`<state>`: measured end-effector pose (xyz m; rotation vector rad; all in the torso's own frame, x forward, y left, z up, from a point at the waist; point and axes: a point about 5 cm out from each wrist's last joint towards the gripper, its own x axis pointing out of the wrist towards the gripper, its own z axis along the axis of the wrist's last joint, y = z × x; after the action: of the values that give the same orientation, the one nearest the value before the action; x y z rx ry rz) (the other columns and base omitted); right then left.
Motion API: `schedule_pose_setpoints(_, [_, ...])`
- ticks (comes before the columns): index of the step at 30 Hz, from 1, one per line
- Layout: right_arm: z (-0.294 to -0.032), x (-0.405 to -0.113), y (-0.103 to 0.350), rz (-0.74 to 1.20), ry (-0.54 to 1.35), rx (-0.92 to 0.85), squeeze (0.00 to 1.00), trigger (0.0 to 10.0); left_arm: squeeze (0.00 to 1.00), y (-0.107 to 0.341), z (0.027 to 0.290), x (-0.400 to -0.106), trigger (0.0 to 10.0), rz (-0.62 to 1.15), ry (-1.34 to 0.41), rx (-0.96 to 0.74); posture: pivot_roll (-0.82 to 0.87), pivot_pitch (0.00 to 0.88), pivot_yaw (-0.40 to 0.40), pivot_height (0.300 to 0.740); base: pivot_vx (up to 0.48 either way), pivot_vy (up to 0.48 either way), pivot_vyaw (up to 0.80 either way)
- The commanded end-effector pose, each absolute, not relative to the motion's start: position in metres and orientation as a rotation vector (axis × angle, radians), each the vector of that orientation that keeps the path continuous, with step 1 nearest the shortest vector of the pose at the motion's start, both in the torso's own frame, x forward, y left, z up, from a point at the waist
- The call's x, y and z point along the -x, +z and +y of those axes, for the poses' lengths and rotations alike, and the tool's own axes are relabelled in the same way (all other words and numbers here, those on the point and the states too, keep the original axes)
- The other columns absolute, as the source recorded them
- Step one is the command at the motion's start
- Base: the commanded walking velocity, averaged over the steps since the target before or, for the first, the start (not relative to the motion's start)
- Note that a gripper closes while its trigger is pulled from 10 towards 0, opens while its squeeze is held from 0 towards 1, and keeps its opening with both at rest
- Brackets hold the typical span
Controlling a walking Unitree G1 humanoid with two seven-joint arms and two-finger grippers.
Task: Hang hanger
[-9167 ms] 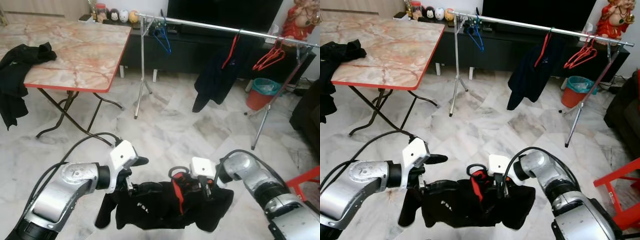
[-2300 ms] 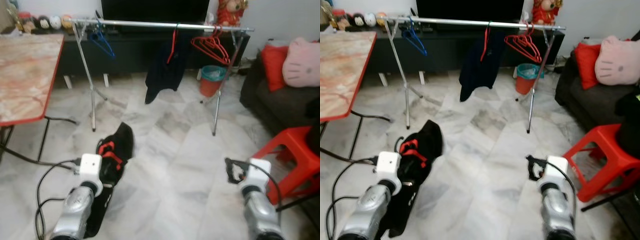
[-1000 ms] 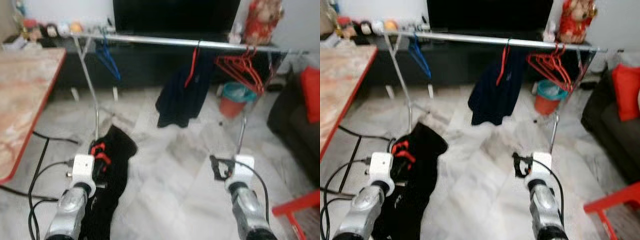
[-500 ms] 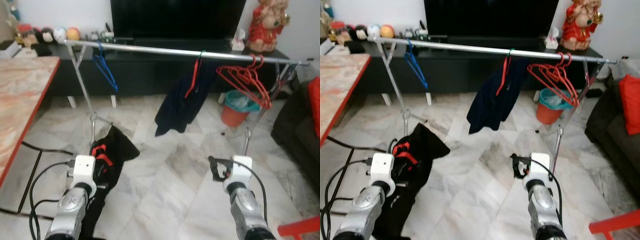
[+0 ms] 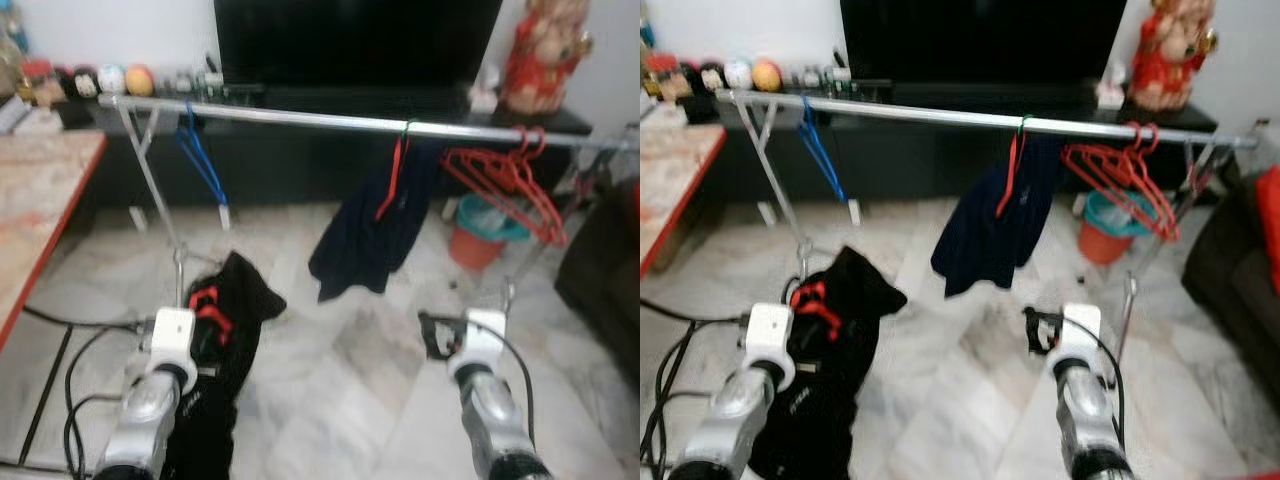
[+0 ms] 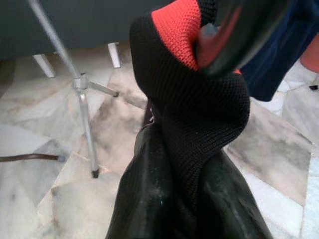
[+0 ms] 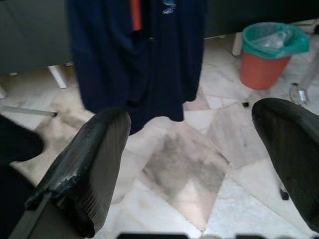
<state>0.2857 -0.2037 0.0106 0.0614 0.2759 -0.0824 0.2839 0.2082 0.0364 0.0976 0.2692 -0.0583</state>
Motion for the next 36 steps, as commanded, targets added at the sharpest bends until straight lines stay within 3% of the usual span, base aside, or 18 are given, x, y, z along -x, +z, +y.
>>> schedule_pose_setpoints(1, [-0.212,-0.2847,0.0118,0.268,-0.11,-0.061,0.0,10.0,0.0,0.0436,0.1999,-0.2903,10.0,0.233,-0.095,-0.114,0.11,0.0,-0.04,0.74,0.382,0.0,0.0])
schedule_pose_setpoints(20, [-0.2157,-0.2822,0.0108,0.266,-0.138,-0.065,0.0,10.0,0.0,0.0438,0.2004,-0.2907,10.0,0.228,-0.083,-0.122,0.11,0.0,-0.039,0.74,0.376,0.0,0.0])
schedule_pose_setpoints(36, [-0.2208,-0.2835,0.0128,0.264,-0.167,-0.063,0.0,10.0,0.0,0.0434,0.1983,-0.292,10.0,0.225,-0.069,-0.095,0.11,0.0,-0.044,0.74,0.0,0.0,0.0])
